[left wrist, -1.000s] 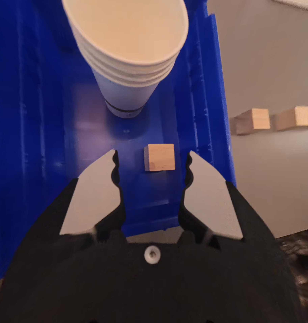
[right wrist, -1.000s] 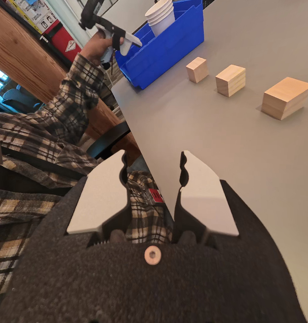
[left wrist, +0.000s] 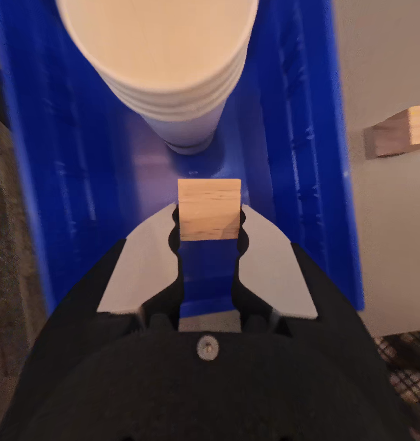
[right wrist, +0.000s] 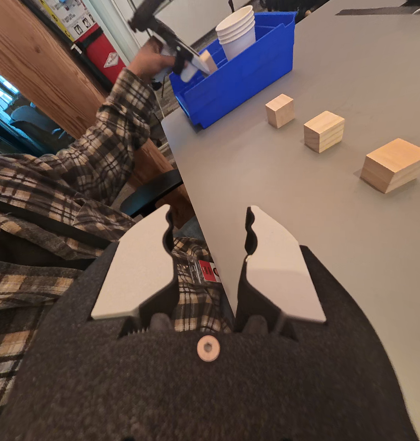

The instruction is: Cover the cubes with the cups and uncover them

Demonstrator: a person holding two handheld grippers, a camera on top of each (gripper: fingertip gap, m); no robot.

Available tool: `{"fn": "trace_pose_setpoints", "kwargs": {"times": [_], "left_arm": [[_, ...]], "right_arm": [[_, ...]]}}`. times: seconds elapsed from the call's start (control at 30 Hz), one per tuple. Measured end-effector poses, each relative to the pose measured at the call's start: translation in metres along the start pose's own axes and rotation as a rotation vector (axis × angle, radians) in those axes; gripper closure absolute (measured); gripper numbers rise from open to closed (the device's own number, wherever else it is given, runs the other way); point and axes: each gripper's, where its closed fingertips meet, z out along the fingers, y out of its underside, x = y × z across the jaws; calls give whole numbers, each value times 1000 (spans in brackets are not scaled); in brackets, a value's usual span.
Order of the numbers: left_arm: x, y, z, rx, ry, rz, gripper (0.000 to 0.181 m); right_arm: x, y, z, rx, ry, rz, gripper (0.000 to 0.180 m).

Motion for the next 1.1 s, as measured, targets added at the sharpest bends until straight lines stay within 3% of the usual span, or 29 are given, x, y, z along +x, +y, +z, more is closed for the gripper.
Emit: {"fn": "trace_pose_setpoints", "kwargs": {"times": [0.1, 0.23, 0.33, 0.47, 0.6, 0.7, 0.87, 1.1], "left_arm": [[20, -38, -45, 99, 50, 115, 136], [107, -93, -74, 114, 92, 407, 136], [205, -130, -68, 101, 192, 611, 136], [336, -154, -28, 39, 325, 864, 136], [447, -151, 21, -30, 463, 1056, 136], [504, -131, 57, -99, 565, 1174, 136], [545, -101, 104, -184, 616, 1268, 136], [554, -86, 131, -236, 644, 1282, 136]], "right_arm": [[6, 5, -6, 31, 0, 23, 122], [12, 17, -13, 53, 1, 62, 122], [16, 26, -25, 63, 24, 83, 123], [21, 34, -50, 104, 80, 114, 123], [25, 45, -72, 131, 132, 143, 123], [27, 53, -84, 145, 155, 166, 123], [34, 61, -99, 162, 182, 192, 123], [42, 64, -102, 160, 177, 205, 123]]}}
